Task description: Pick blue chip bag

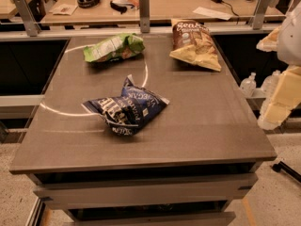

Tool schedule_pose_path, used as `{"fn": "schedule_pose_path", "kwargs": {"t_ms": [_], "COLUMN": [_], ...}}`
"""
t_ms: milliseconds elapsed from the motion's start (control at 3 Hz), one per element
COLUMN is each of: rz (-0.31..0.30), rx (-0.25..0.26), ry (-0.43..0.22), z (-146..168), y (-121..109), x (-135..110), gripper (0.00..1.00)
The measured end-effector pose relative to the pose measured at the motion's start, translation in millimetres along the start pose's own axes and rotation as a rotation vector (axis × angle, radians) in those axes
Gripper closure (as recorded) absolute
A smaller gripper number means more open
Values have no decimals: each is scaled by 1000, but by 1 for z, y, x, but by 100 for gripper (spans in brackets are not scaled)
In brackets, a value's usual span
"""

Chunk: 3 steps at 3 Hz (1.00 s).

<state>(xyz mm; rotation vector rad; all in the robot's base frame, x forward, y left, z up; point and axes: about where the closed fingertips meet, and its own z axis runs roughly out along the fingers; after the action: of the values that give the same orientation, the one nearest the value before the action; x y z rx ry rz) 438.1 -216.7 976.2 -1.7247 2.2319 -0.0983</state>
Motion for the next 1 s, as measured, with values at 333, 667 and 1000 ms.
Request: {"fn": "schedule_pose_path", "kwargs": {"t_ms": [333, 667, 1000], "rz": [0, -10, -28], "rx": [0, -2, -10], "ry": [0, -17, -99], "z": [0, -1, 1], "y": [0, 0, 8], "x": [0, -2, -12], "gripper": [0, 0, 0]}}
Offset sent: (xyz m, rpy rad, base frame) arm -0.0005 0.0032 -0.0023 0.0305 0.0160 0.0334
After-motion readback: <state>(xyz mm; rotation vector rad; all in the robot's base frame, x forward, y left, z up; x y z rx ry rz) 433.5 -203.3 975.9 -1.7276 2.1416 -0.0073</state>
